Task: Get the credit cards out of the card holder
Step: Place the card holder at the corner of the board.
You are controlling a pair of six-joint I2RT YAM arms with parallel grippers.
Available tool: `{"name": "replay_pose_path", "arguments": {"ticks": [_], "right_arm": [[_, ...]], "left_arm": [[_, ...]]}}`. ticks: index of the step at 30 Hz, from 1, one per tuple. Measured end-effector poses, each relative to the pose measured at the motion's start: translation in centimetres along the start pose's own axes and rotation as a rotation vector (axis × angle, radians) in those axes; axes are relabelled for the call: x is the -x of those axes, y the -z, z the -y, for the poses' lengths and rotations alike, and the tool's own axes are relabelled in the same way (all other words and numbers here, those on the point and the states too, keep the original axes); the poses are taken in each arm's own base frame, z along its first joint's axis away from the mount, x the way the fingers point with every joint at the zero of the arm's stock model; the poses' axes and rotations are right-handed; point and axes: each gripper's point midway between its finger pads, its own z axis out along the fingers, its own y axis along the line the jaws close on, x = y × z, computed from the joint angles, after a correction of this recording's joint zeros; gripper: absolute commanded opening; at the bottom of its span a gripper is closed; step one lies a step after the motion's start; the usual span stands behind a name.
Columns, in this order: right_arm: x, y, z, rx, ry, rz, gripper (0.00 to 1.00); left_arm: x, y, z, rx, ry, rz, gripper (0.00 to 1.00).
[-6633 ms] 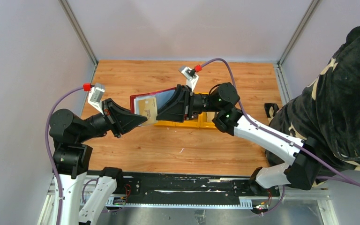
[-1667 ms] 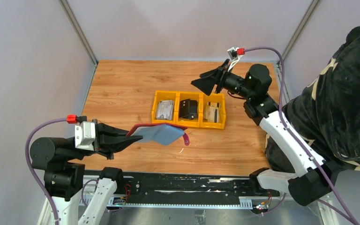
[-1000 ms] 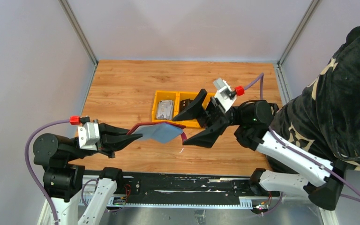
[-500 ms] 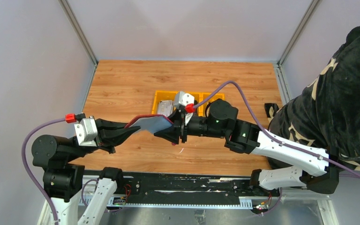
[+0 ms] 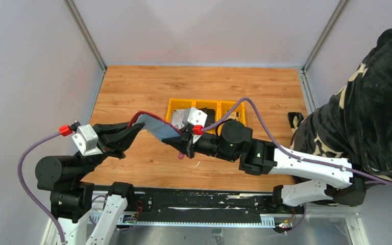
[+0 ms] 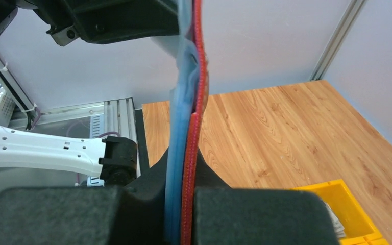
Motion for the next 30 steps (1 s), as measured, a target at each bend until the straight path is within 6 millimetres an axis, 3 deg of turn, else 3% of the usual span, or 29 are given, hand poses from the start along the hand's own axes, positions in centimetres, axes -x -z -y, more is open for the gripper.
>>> {"name": "replay_pose_path", "arguments": {"ticks": [6,9,20,30], "right_arm": [[-0.1,-1.0,0.1,-0.036,0.023,-0.001,0.0],[0.1,-1.2,0.6,-0.092,0.052,0.006,0.0],[1.2,0.6,5.3,-0.376,0.104,0.061,0.0],[1.9,0.6,6.1,-0.412,0.015,0.14,0.0]], "left_arm": [[-0.8,-0.7,-1.4,0.06,0.123,0.035,0.18],[-1.3,-1.0,-1.4,0.057,0.192,0.044,0.13],[-1.7,-0.7,2.1,-0.137,0.235,0.003,0.04],[-2.5,-0.2,3.5,-0.213,0.223,-0.039,0.0]]}}
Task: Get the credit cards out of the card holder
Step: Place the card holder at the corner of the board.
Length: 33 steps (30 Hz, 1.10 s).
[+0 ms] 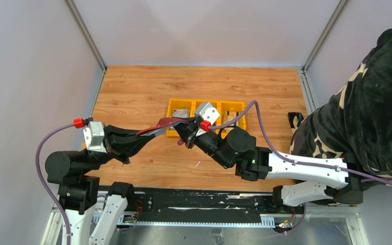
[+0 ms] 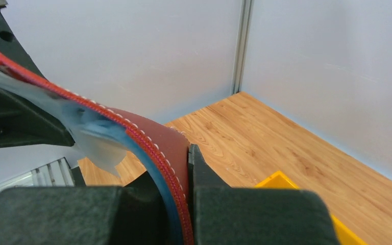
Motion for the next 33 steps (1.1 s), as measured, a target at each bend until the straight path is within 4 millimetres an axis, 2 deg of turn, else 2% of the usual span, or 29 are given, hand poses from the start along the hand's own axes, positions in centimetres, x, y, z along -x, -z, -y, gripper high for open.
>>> {"name": "replay_pose_path", "arguments": {"ticks": [2,3,8,10,11,15,18,22,26,28,30,33], "right_arm": [[0.0,-0.1,-0.1,0.007,-0.024,0.014,0.0],[0.0,-0.1,-0.2,0.01,-0.03,0.019,0.0],[0.6,-0.3,-0.2,0.022,-0.057,0.057,0.0],[1.5,-0.4,0.1,0.015,-0.073,0.09,0.0],[1.9,-0.4,0.2,0.011,-0.078,0.102,0.0],[2.2,0.0,1.4,-0.01,-0.081,0.117,0.0],[0.6,0.1,2.7,-0.029,-0.089,0.053,0.0],[-4.5,1.1,5.5,-0.073,-0.099,-0.115,0.0],[-11.7,3.7,7.6,-0.1,-0.116,-0.334,0.02],[-15.2,5.5,7.6,-0.09,-0.119,-0.438,0.02],[-18.9,7.6,6.9,-0.05,-0.126,-0.563,0.02],[-22.6,9.8,5.2,0.024,-0.163,-0.703,0.04]], "left_arm": [[-0.3,0.1,0.1,-0.007,0.002,-0.007,0.04],[-0.5,0.1,0.1,-0.01,0.005,-0.009,0.12],[-1.7,0.2,0.1,-0.016,0.036,-0.034,0.75],[-2.2,0.3,-0.1,-0.008,0.054,-0.05,0.94],[-2.4,0.3,-0.2,-0.001,0.053,-0.056,0.99],[-3.3,0.5,-0.8,0.037,0.075,-0.088,1.0],[-3.3,0.7,-1.4,0.084,0.08,-0.119,1.0],[-2.7,0.7,-3.1,0.172,0.066,-0.169,1.0],[-3.5,0.6,-6.2,0.273,0.073,-0.248,1.0],[-4.4,0.6,-7.9,0.329,0.087,-0.29,1.0],[-5.6,1.0,-10.2,0.416,0.097,-0.336,1.0],[-6.8,2.0,-12.8,0.54,0.091,-0.388,1.0]]}}
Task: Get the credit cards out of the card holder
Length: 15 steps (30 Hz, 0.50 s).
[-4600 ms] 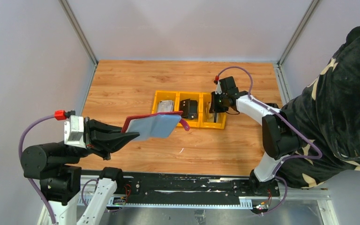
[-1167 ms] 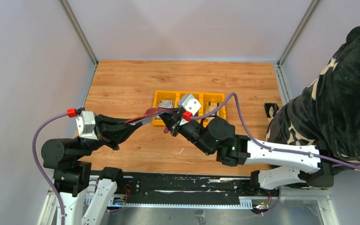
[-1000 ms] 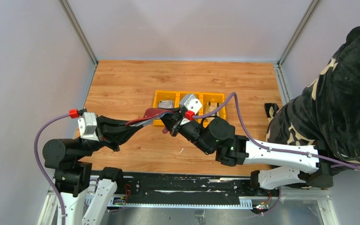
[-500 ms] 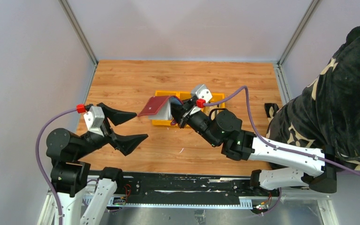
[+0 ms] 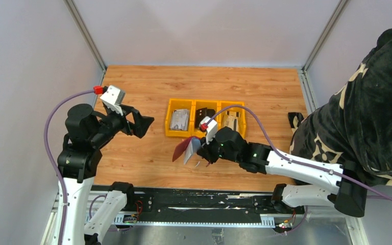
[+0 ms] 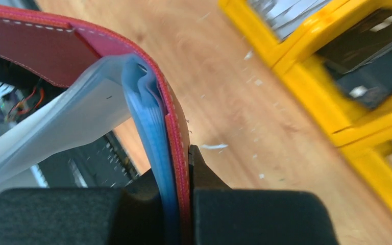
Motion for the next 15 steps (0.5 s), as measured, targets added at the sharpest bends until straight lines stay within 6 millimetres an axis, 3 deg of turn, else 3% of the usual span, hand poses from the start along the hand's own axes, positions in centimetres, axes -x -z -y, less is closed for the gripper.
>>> {"name": "replay_pose_path", "arguments": {"ticks": [2,6,9,12,15], "right_arm": [[-1.8,-0.5,-1.1,0.062,-0.022,-0.065,0.14],[-5.6,-2.3,-3.3,0.169,-0.083,-0.217,0.46],[-8.1,-3.5,-3.9,0.188,-0.118,-0.344,0.58],[-8.8,-4.1,-3.8,0.167,-0.131,-0.413,0.66],[-7.7,-4.0,-3.4,0.126,-0.122,-0.413,0.76]], "left_arm": [[-0.5,-0.3,-1.4,0.065,-0.001,-0.024,1.0],[-1.8,-0.6,-4.1,0.188,-0.022,-0.075,1.0],[-3.0,-0.6,-5.3,0.244,-0.038,-0.102,1.0],[-4.5,-0.5,-6.3,0.29,-0.048,-0.134,1.0],[-5.1,-0.4,-7.0,0.319,-0.057,-0.152,1.0]]}}
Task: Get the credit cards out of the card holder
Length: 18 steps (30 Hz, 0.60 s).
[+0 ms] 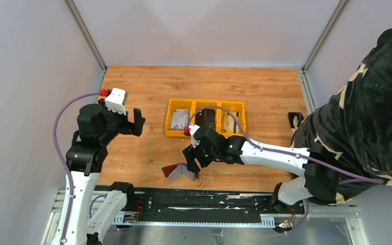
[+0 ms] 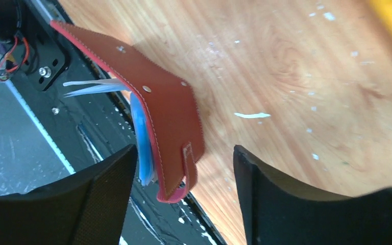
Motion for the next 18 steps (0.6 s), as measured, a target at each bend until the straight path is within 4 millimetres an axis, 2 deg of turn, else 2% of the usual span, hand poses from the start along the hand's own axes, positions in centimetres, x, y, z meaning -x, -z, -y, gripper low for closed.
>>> {"name": "replay_pose_path", "arguments": {"ticks": [4,10,13,14,18], "right_arm": [[1.8,2.7,1.6,-0.099,0.001,0.073,0.78],[5.5,9.5,6.1,-0.284,-0.058,0.289,0.84],[6.7,13.4,9.2,-0.398,-0.1,0.412,0.85],[6.6,14.6,11.0,-0.455,-0.132,0.445,0.85],[4.5,17.5,17.5,-0.663,-0.253,0.491,0.86]], "left_arm": [[-0.3,-0.4,-0.5,0.017,-0.01,-0.015,1.0],[-1.9,-2.7,-1.7,0.039,0.009,-0.078,1.0],[-3.7,-4.3,-2.2,0.043,0.024,-0.131,1.0],[-4.4,-4.9,-2.4,0.043,0.026,-0.144,1.0],[-7.3,-6.8,-3.2,0.052,0.029,-0.175,1.0]]}}
